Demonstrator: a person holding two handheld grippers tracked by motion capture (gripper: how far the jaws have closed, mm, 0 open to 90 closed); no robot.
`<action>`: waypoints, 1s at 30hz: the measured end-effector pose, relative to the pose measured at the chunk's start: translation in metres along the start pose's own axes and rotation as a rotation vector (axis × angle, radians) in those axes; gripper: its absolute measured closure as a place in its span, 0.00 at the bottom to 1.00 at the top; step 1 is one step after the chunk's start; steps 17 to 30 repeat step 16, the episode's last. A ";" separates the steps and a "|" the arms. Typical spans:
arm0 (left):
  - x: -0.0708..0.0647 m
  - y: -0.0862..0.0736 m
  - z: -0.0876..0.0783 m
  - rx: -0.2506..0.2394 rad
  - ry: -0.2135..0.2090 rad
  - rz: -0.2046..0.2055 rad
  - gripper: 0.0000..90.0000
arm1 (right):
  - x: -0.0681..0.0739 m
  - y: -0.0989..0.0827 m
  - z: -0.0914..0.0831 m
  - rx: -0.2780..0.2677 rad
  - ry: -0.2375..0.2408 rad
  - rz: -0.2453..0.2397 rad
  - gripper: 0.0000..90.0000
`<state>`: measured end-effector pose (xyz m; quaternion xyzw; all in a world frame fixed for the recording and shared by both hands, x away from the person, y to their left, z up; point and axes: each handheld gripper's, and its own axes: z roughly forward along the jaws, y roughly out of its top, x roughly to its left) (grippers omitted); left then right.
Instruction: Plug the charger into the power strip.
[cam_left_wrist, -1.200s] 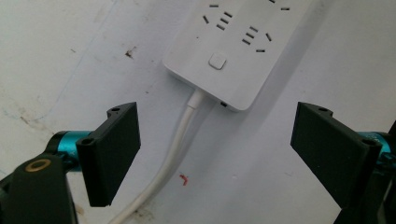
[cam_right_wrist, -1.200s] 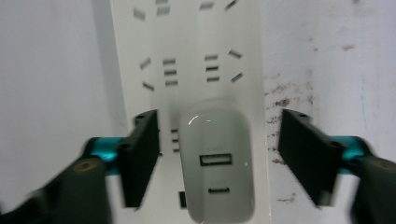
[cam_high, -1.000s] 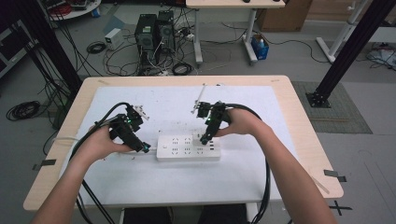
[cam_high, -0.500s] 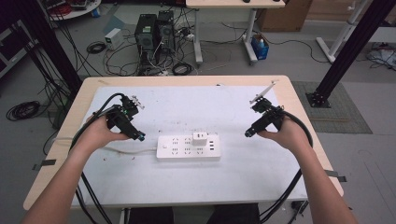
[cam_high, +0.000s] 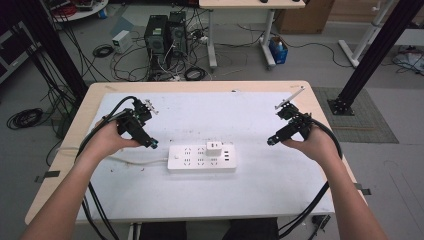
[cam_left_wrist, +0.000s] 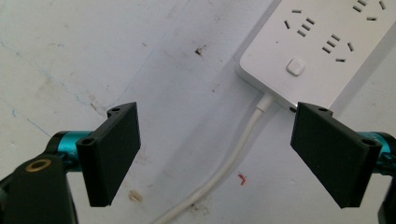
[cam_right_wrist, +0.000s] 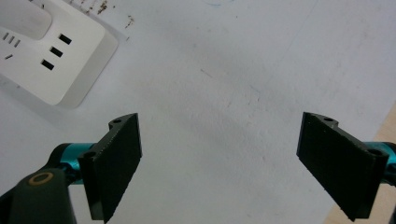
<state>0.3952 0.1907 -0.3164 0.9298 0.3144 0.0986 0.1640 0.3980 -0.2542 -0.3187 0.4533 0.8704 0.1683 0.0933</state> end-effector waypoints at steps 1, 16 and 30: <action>0.000 0.000 0.000 0.004 -0.001 0.005 0.18 | 0.000 0.000 0.000 0.000 0.000 -0.002 0.15; -0.001 0.001 -0.001 -0.010 -0.002 0.005 0.18 | -0.002 -0.003 -0.001 -0.033 -0.012 -0.026 0.15; -0.001 0.001 -0.001 -0.010 -0.002 0.005 0.18 | -0.002 -0.003 -0.001 -0.033 -0.012 -0.026 0.15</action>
